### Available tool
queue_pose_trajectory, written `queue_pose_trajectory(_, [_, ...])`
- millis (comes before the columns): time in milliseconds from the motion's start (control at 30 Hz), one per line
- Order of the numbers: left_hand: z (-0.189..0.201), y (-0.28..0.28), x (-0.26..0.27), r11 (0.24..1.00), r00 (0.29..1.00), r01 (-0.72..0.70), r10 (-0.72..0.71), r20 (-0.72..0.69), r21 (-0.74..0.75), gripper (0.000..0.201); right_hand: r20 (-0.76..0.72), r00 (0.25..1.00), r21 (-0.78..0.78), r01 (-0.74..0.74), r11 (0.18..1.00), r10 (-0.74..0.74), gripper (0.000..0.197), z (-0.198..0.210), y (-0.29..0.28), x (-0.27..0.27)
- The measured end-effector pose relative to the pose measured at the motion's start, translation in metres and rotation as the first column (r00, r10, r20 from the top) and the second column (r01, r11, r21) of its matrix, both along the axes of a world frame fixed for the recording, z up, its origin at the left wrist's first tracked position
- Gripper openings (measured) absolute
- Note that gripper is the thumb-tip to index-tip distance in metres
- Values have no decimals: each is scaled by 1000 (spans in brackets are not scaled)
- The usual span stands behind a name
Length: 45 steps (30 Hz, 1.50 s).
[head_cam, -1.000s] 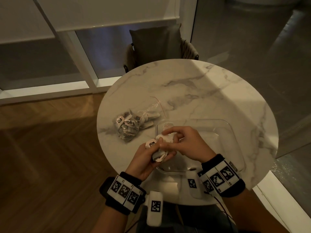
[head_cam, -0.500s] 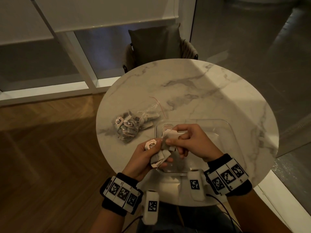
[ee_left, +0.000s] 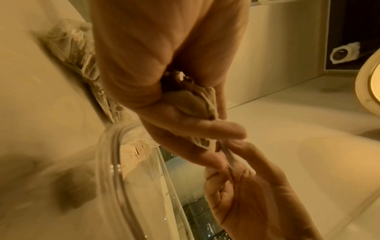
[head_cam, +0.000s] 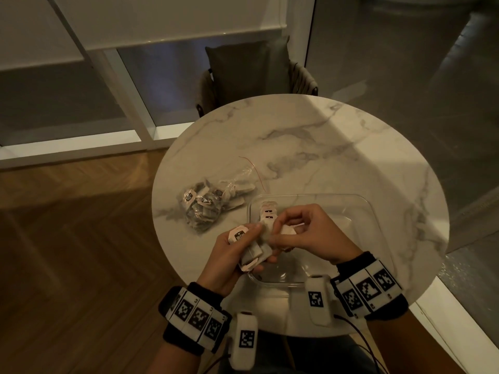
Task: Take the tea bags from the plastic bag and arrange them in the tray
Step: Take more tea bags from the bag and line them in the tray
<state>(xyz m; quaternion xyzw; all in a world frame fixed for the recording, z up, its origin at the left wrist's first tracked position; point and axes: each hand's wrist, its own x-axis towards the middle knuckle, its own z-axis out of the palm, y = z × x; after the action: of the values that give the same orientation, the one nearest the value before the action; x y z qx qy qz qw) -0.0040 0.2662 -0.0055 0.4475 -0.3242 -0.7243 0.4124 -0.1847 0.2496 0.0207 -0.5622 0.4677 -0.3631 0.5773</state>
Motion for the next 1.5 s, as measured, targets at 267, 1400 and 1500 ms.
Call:
queue_pose_trajectory(267, [-3, -2, 2, 991, 992, -71, 83, 100, -117, 18, 10, 987, -22, 163, 986, -163, 32, -13, -10, -5])
queue_pose_trajectory(1400, [-6, 8, -9, 966, 978, -192, 203, 47, -172, 35, -68, 977, -288, 177, 941, -204, 8, 7, -5, 10])
queue_pose_trajectory(1500, [-6, 9, -9, 967, 979, -183, 195, 53, -180, 27, -92, 977, -287, 160, 944, -193, 8, 11, -6, 6])
